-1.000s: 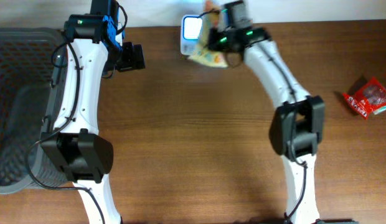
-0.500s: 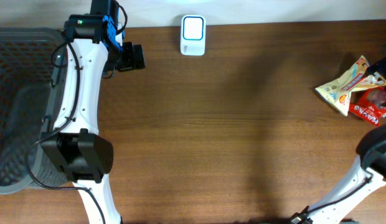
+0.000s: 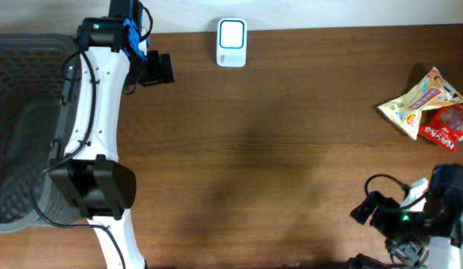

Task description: Scan the item barcode

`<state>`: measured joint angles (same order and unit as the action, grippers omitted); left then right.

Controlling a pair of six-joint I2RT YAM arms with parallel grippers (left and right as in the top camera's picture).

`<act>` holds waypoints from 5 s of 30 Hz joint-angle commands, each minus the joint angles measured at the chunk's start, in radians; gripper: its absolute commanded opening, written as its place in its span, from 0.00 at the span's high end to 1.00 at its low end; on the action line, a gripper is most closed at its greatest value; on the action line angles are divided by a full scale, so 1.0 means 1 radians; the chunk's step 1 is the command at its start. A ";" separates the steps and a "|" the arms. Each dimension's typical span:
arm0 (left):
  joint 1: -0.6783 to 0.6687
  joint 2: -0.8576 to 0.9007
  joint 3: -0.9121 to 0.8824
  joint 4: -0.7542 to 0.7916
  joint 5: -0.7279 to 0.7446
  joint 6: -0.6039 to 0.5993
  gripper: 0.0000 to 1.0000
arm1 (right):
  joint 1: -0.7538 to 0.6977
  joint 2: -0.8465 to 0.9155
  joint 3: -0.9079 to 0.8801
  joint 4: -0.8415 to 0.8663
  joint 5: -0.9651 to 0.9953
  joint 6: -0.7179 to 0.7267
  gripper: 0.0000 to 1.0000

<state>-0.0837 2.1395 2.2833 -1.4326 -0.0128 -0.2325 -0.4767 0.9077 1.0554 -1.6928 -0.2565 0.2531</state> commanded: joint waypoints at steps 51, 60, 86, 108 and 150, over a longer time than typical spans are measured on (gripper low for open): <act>0.002 -0.011 0.008 -0.001 -0.007 -0.010 0.01 | 0.489 -0.904 -1.050 1.618 0.190 -0.238 0.01; -0.043 -0.191 -0.210 0.142 0.024 -0.010 0.01 | 0.489 -0.904 -1.050 1.618 0.190 -0.238 0.01; -0.167 -2.025 -2.025 1.174 0.010 0.226 0.01 | 0.489 -0.904 -1.050 1.618 0.190 -0.238 0.02; 0.087 -2.135 -2.274 1.350 -0.056 0.222 0.01 | 0.489 -0.904 -1.050 1.618 0.190 -0.238 0.01; 0.087 -2.134 -2.274 1.353 -0.051 0.226 0.01 | 0.489 -0.904 -1.050 1.618 0.190 -0.238 0.01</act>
<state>-0.0032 0.0166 0.0170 -0.0830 -0.0566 -0.0219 0.0154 0.0120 0.0128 -0.0708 -0.0746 0.0051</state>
